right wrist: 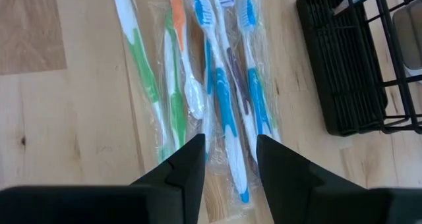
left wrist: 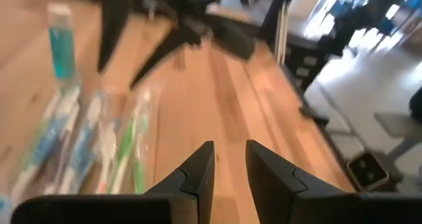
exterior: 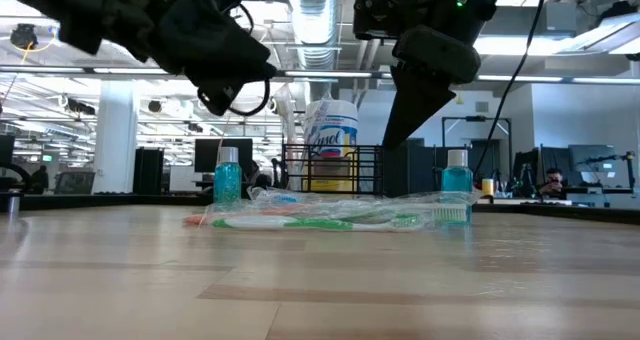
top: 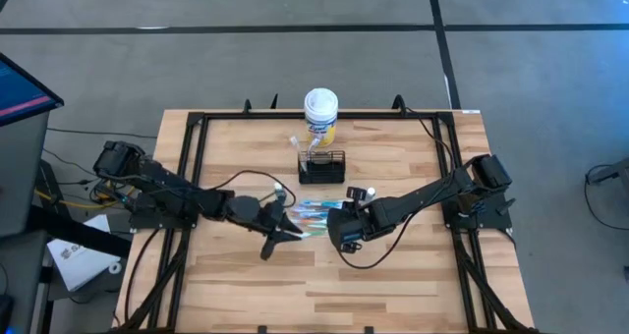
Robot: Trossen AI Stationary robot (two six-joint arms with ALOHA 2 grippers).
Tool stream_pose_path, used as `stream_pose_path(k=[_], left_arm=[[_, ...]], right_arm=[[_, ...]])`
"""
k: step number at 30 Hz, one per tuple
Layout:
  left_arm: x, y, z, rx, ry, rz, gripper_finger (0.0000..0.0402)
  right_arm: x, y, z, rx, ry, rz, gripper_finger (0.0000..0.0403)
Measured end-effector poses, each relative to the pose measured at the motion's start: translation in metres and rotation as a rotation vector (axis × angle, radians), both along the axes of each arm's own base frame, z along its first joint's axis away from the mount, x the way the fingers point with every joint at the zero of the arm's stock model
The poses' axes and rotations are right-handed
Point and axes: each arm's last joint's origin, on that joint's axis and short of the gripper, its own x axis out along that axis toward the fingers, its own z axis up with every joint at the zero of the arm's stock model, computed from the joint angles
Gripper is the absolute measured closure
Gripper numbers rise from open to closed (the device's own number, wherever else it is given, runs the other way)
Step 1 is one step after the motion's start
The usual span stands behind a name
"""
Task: Pick & Place toothbrushing station
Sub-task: Put the green toothbrush into the black wire organizer
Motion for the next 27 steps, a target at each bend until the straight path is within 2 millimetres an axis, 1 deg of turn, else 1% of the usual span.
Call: stream_pose_path(k=[4,9,12,15,19,22,27], left_arm=[[0.002,-0.012,0.004,0.036,0.109,0.017,0.0321],[0.002,-0.02,0.008,0.068,0.148,0.034,0.0321],[0.002,-0.02,0.008,0.096,0.176,0.06,0.0321],[0.002,-0.02,0.009,0.099,0.17,0.07,0.0321],[0.003,-0.02,0.009,0.097,0.166,0.07,0.0321],[0.003,-0.02,0.009,0.096,0.166,0.069,0.0321],[0.002,-0.022,0.009,0.096,0.162,0.063,0.0321]], right_arm=[[0.0,0.0,0.0,0.0,0.0,0.0,0.0276],[0.0,0.0,0.0,0.0,0.0,0.0,0.0276],[0.0,0.0,0.0,0.002,0.001,0.0,0.0276],[0.001,0.002,0.0,0.051,0.009,0.022,0.0276],[0.005,0.006,0.001,0.118,-0.011,0.098,0.0276],[0.007,0.007,0.001,0.128,-0.011,0.148,0.0276],[0.001,0.005,-0.001,0.14,0.051,0.12,0.0276]])
